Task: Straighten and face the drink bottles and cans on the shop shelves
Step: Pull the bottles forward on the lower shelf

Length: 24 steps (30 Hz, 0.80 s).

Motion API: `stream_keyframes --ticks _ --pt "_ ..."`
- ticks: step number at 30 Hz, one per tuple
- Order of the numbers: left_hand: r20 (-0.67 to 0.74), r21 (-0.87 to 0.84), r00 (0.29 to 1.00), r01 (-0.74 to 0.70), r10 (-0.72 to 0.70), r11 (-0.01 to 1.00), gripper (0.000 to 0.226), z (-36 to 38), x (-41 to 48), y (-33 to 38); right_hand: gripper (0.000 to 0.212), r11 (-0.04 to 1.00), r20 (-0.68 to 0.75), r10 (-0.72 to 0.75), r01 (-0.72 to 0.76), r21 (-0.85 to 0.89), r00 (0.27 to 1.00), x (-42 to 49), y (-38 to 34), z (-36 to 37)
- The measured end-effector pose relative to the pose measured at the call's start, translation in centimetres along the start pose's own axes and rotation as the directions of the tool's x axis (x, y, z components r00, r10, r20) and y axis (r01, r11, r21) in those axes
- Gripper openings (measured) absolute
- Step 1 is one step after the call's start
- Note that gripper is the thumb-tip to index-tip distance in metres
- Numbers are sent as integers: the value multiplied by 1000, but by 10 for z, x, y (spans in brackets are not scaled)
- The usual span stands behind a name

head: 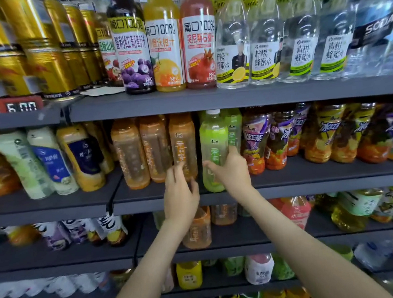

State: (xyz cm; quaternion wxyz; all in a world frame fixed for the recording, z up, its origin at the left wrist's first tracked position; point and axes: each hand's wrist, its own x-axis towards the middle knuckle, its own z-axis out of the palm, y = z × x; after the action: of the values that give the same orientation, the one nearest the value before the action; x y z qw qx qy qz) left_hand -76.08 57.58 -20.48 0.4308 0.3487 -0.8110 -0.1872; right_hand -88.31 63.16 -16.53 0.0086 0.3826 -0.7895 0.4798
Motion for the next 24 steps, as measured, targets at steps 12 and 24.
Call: stream_keyframes --ticks 12,24 --pt "152 99 987 42 -57 994 44 -4 -2 -17 75 992 -118 -69 56 -110 991 14 1 33" --pt "198 -39 966 -160 164 986 18 53 -55 28 25 994 17 -105 105 -4 994 -55 76 -13"
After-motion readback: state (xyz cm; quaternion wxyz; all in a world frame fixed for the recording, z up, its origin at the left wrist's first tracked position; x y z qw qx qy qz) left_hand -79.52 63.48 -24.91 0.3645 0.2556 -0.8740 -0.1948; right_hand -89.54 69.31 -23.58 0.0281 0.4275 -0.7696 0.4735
